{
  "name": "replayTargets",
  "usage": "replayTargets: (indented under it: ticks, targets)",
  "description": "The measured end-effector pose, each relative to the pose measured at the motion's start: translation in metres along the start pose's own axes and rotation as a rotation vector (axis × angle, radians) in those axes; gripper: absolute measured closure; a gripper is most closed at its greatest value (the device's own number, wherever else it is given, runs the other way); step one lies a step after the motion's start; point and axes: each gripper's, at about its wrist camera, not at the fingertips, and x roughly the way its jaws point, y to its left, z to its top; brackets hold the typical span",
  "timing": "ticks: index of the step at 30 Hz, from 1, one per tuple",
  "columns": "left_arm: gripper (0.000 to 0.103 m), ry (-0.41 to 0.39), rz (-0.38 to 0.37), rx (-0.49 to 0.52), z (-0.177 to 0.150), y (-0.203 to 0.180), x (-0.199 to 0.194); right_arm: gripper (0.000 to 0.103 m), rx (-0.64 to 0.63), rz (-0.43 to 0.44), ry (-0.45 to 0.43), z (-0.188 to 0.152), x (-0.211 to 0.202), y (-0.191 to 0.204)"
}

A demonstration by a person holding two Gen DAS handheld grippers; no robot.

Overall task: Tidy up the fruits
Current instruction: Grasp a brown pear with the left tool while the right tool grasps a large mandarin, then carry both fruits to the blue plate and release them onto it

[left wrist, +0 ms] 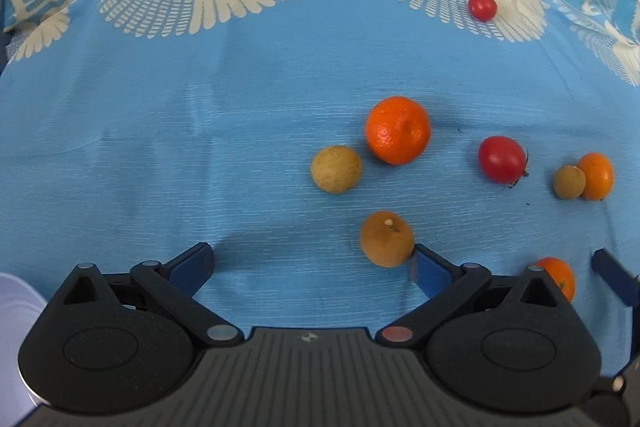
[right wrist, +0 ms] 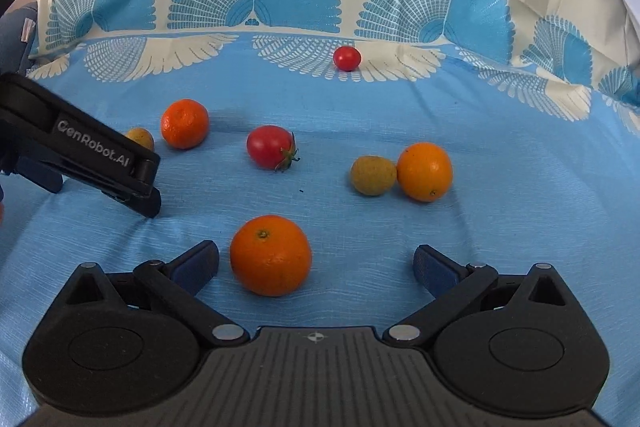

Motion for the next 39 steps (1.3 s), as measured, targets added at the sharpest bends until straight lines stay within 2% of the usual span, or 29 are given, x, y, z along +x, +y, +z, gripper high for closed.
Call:
replayTargets:
  ticks: [1,2,3,4,5,9,12,17,21,27,34,39]
  targets:
    - [0.027,-0.026,-0.024,0.006,-0.001,-0.001,-0.005,0.008,-0.001,0.015,-0.004,0.0,-0.001,0.0]
    - [0.053,-0.051,-0.021,0.026,-0.002,-0.004,-0.01,0.021,-0.007,0.026,-0.013,-0.001,-0.004,0.001]
    - [0.07,-0.06,-0.022,0.059,-0.003,-0.009,-0.014,0.041,-0.018,0.049,-0.02,-0.001,-0.007,0.002]
    - [0.074,-0.056,-0.021,0.08,-0.003,-0.012,-0.016,0.051,-0.027,0.066,-0.025,-0.001,-0.01,0.004]
    - [0.074,-0.057,-0.023,0.082,-0.004,-0.013,-0.019,0.064,-0.04,0.066,-0.03,-0.001,-0.012,0.006]
    - [0.074,-0.102,-0.018,0.095,-0.012,-0.01,-0.044,0.065,-0.043,0.039,-0.051,-0.001,-0.016,0.008]
    - [0.074,-0.152,-0.022,0.091,-0.022,-0.001,-0.08,0.065,0.004,-0.003,-0.06,0.003,-0.029,0.001]
    - [0.074,-0.205,-0.006,0.074,-0.05,0.025,-0.154,0.065,0.079,-0.001,-0.107,0.015,-0.084,-0.003]
    - [0.074,-0.193,0.023,0.048,-0.085,0.053,-0.206,0.065,0.106,0.095,-0.139,0.017,-0.153,0.013]
    - [0.074,-0.169,0.071,-0.017,-0.149,0.106,-0.267,0.064,0.063,0.283,-0.139,0.003,-0.251,0.063]
    - [0.074,-0.212,0.103,-0.097,-0.215,0.161,-0.323,0.064,-0.027,0.394,-0.104,-0.01,-0.307,0.127]
    - [0.074,-0.278,0.097,-0.152,-0.248,0.18,-0.352,0.064,-0.058,0.429,-0.121,-0.011,-0.339,0.146]
